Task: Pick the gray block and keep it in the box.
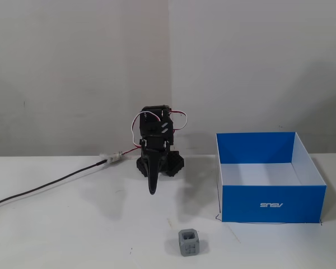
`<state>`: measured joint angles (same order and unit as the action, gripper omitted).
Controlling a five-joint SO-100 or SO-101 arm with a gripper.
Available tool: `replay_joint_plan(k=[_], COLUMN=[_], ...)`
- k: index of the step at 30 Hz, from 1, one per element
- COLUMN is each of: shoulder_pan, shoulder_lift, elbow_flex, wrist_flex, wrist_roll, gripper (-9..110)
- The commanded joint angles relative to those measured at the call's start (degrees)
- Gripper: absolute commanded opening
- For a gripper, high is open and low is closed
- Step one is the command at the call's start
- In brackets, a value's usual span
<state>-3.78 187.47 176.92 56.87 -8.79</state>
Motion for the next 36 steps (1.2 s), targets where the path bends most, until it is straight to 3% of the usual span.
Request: replay_joint_plan(k=[1,36], shoulder_pan=[-0.09,-2.37], shoulder_lift=[8.88,8.88], elbow_flex=[-0.79,-1.05], wrist_flex=[-0.26,-0.35], wrist_roll=[-0.09,0.18], gripper=[0,0])
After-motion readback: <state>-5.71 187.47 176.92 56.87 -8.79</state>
